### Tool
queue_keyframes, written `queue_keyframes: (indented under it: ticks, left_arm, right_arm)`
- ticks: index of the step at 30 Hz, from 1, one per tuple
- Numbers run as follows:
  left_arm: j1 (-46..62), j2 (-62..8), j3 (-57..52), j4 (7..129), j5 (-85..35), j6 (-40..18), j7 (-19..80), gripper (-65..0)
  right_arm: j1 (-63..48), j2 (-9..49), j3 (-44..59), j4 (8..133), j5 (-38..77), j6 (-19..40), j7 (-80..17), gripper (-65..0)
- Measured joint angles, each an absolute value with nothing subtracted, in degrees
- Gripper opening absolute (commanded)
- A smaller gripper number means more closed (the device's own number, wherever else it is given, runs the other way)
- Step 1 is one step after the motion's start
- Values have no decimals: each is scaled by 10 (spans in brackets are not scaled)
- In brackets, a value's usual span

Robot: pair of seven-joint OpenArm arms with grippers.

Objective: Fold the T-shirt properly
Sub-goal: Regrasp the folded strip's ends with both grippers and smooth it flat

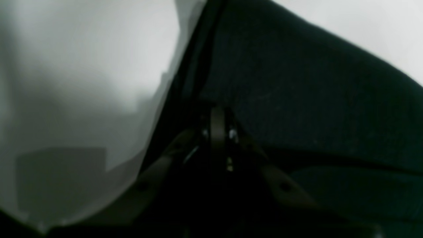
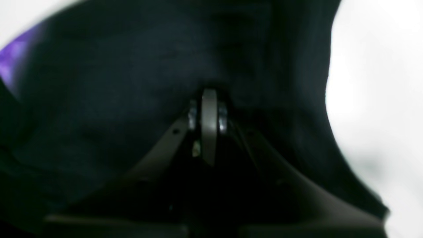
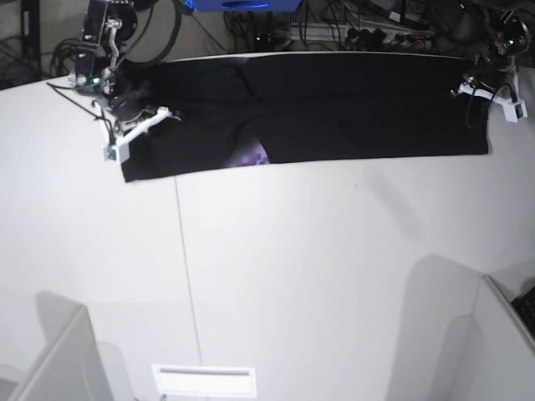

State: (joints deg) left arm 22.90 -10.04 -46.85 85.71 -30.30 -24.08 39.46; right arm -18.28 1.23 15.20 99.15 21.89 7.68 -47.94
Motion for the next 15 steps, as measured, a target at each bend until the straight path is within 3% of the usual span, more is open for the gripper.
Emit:
queue_keyframes:
  ticks: [6,15]
  left_arm:
    - [137,-107,-460,790,-221,-252,364,-650]
    - [4,-105,-452,739,-117,-251,386,-650]
  right_arm:
    - [-100,15,152,910,231,82,-466,-650]
    - [35,11,147,799,145,84,-455,-650]
